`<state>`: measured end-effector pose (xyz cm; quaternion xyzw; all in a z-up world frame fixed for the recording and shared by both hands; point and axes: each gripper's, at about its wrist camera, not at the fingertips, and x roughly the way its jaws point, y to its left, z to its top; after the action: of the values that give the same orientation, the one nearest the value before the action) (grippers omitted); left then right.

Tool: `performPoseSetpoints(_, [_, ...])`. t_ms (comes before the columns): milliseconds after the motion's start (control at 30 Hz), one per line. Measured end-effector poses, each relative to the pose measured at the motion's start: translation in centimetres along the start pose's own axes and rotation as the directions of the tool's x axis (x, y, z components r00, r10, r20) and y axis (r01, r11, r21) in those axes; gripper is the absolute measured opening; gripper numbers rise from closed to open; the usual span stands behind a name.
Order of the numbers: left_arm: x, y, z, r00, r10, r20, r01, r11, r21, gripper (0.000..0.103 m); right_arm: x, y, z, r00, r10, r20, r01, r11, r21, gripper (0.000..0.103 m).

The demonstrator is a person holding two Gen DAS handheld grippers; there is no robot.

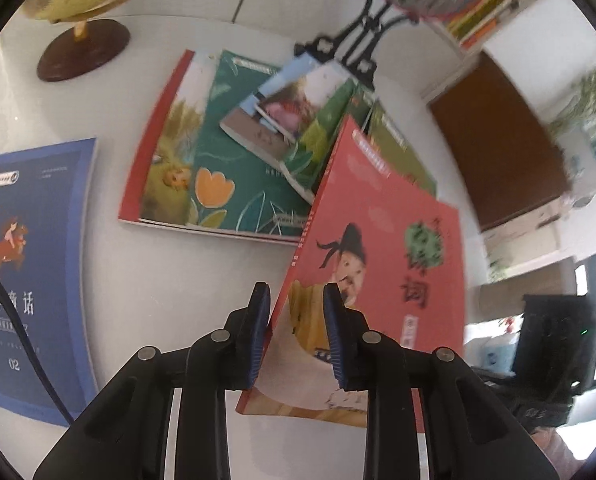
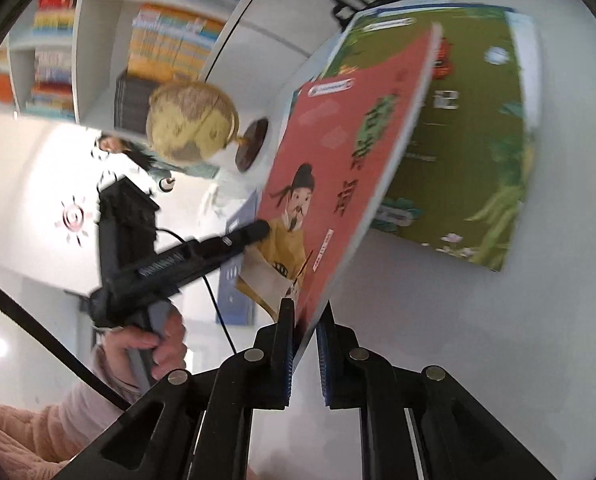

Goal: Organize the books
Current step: 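Carry the red book onto the blue book and open the left tool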

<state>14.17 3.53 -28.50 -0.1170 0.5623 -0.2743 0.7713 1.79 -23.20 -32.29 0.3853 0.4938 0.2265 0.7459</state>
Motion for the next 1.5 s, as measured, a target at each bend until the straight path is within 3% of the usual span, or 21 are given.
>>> performPoseSetpoints(133, [-2.0, 0.9, -0.2, 0.998, -0.045, 0.04, 0.046, 0.999, -0.014, 0.024, 0.7, 1.6, -0.3, 0.999, -0.032, -0.016, 0.031, 0.999, -0.045, 0.011])
performPoseSetpoints(267, [-4.3, 1.4, -0.5, 0.994, -0.029, 0.108, 0.03, 1.0, -0.007, 0.024, 1.6, 4.1, -0.2, 0.994, -0.103, -0.049, 0.095, 0.986, -0.138, 0.012])
performPoseSetpoints(600, [-10.1, 8.0, -1.2, 0.972, -0.016, 0.235, 0.044, 0.993, -0.112, 0.024, 6.9, 11.6, 0.8, 0.985, -0.132, -0.108, 0.09, 0.94, -0.33, 0.014])
performPoseSetpoints(1167, [-16.9, 18.2, -3.2, 0.941, 0.102, 0.321, -0.02, 0.968, -0.25, 0.024, 18.9, 19.3, 0.8, 0.96, -0.128, -0.25, -0.01, 0.874, -0.486, 0.015])
performPoseSetpoints(1500, [-15.2, 22.6, -3.3, 0.95, 0.161, 0.266, -0.076, 0.95, -0.302, 0.023, 20.0, 19.0, 0.8, 0.933, -0.169, -0.316, -0.022, 0.852, -0.523, 0.015])
